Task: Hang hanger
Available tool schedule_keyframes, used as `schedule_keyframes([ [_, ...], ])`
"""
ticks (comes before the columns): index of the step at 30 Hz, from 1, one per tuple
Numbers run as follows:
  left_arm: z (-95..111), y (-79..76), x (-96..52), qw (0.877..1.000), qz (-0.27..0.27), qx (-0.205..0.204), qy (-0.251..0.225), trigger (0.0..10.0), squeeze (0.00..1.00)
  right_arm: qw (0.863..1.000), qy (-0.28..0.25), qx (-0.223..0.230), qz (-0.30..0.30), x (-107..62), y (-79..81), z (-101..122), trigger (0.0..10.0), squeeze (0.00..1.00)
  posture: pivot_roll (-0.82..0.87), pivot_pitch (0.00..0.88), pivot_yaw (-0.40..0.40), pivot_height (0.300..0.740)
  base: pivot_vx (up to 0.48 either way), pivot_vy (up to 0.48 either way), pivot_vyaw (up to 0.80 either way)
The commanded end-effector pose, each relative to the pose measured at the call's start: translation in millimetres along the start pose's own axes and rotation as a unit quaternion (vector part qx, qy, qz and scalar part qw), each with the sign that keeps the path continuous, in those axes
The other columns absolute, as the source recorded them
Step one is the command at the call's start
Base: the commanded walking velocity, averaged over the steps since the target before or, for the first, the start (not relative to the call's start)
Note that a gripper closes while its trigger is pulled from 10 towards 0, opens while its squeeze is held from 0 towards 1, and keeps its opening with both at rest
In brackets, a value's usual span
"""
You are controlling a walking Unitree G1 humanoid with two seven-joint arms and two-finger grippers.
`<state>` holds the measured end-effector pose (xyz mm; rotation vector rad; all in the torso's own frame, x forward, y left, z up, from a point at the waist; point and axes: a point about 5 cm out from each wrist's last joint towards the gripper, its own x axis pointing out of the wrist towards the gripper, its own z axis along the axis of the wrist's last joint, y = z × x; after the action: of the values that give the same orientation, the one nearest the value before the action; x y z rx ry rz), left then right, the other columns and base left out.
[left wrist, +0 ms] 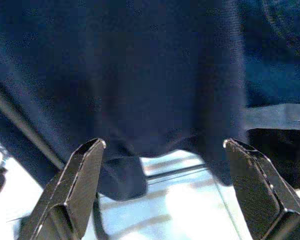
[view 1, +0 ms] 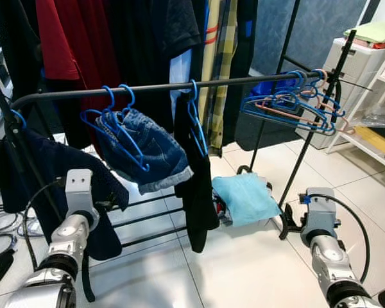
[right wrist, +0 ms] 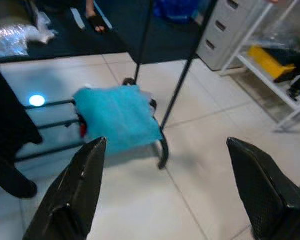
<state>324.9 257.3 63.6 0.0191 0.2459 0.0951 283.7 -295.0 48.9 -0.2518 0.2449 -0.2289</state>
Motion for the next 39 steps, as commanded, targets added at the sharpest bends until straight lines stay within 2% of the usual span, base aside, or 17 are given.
schedule_keyframes([
  [1, -1, 1.4, -1.2, 1.0, -0.002, 0.003, 0.0, 10.0, 0.0, 1.0, -0.006, -0.005, 0.009, -0.1, 2.0, 2, 10.0, 0.0, -0.03, 0.0, -0.025, 0.74, 0.0, 0.0, 0.0],
  [3, -7, -2.9, -6.0, 1.0, -0.017, 0.01, -0.005, 10.0, 0.0, 0.999, -0.024, -0.023, 0.034, -9.0, 7.9, 1, 10.0, 0.0, -0.04, 0.0, -0.016, 0.74, 0.0, 0.0, 0.0],
  [5, -7, -2.9, -6.0, 1.0, -0.017, 0.01, -0.005, 10.0, 0.0, 0.999, -0.024, -0.023, 0.034, -9.0, 7.9, 1, 10.0, 0.0, -0.04, 0.0, -0.016, 0.74, 0.0, 0.0, 0.0],
  [7, -33, -23.0, -24.8, 0.999, -0.039, 0.007, -0.001, 10.0, 0.0, 0.992, -0.043, -0.049, 0.104, -33.2, 34.6, -5, 10.0, 0.0, -0.05, 0.009, -0.011, 0.74, 0.0, 0.0, 0.0],
  [9, -33, -23.0, -24.8, 0.999, -0.039, 0.007, -0.001, 10.0, 0.0, 0.992, -0.043, -0.049, 0.104, -33.2, 34.6, -5, 10.0, 0.0, -0.05, 0.009, -0.011, 0.74, 0.0, 0.0, 0.0],
  [10, -43, -25.6, -31.7, 1.0, -0.026, 0.006, 0.009, 10.0, 0.0, 0.99, -0.037, -0.05, 0.131, -39.1, 43.3, -10, 10.0, 0.0, -0.04, 0.009, -0.014, 0.74, 0.0, 0.0, 0.0],
  [13, -51, -23.9, -35.5, 1.0, -0.005, 0.003, 0.023, 10.0, 0.0, 0.987, -0.024, -0.053, 0.149, -40.3, 49.5, -16, 10.0, 0.0, -0.04, 0.009, -0.017, 0.74, 0.0, 0.0, 0.53],
  [14, -69, -16.4, -39.4, 0.996, 0.031, 0.029, 0.083, 10.0, 0.0, 0.983, 0.004, -0.065, 0.174, -36.1, 57.6, -26, 10.0, 0.0, -0.03, 0.01, -0.023, 0.74, 0.0, 0.0, 0.8],
  [15, -76, -15.0, -41.6, 0.993, 0.039, 0.037, 0.105, 10.0, 0.0, 0.981, 0.011, -0.07, 0.182, -34.5, 60.4, -28, 10.0, 0.0, -0.03, 0.01, -0.023, 0.74, 0.0, 0.0, 0.8],
  [27, -85, -20.0, -48.8, 0.99, 0.036, 0.041, 0.127, 10.0, 0.0, 0.968, 0.004, -0.079, 0.236, -38.6, 65.1, -18, 10.0, 0.0, -0.03, 0.017, -0.02, 0.74, 0.0, 0.0, 0.8],
  [30, -84, -24.3, -48.1, 0.991, 0.032, 0.037, 0.128, 10.0, 0.0, 0.953, -0.03, -0.064, 0.295, -43.5, 58.0, 8, 10.0, 0.0, -0.04, 0.019, -0.01, 0.74, 0.0, 0.0, 0.8],
  [31, -84, -24.3, -48.1, 0.991, 0.032, 0.037, 0.128, 10.0, 0.0, 0.953, -0.03, -0.064, 0.295, -43.5, 58.0, 8, 10.0, 0.0, -0.04, 0.019, -0.01, 0.74, 0.0, 0.0, 0.8],
  [34, -79, -31.7, -41.1, 0.992, 0.017, 0.031, 0.123, 10.0, 0.0, 0.929, -0.105, -0.007, 0.354, -45.9, 52.8, 57, 10.0, 0.0, -0.05, 0.018, -0.006, 0.74, 0.0, 0.0, 0.8],
  [35, -79, -31.7, -41.1, 0.992, 0.017, 0.031, 0.123, 10.0, 0.0, 0.929, -0.105, -0.007, 0.354, -45.9, 52.8, 57, 10.0, 0.0, -0.05, 0.018, -0.006, 0.74, 0.0, 0.0, 0.8],
  [36, -78, -33.1, -39.4, 0.992, 0.014, 0.031, 0.121, 10.0, 0.0, 0.922, -0.131, 0.009, 0.365, -47.5, 52.0, 74, 10.0, 0.0, -0.05, 0.017, -0.003, 0.74, 0.0, 0.0, 0.8],
  [38, -78, -33.1, -39.4, 0.992, 0.014, 0.031, 0.121, 10.0, 0.0, 0.922, -0.131, 0.009, 0.365, -47.5, 52.0, 74, 10.0, 0.0, -0.05, 0.017, -0.003, 0.74, 0.0, 0.0, 0.8],
  [39, -76, -34.5, -38.0, 0.992, 0.011, 0.029, 0.119, 10.0, 0.0, 0.912, -0.159, 0.029, 0.376, -50.0, 51.8, 92, 10.0, 0.0, -0.06, 0.017, -0.003, 0.74, 0.0, 0.0, 0.8],
])
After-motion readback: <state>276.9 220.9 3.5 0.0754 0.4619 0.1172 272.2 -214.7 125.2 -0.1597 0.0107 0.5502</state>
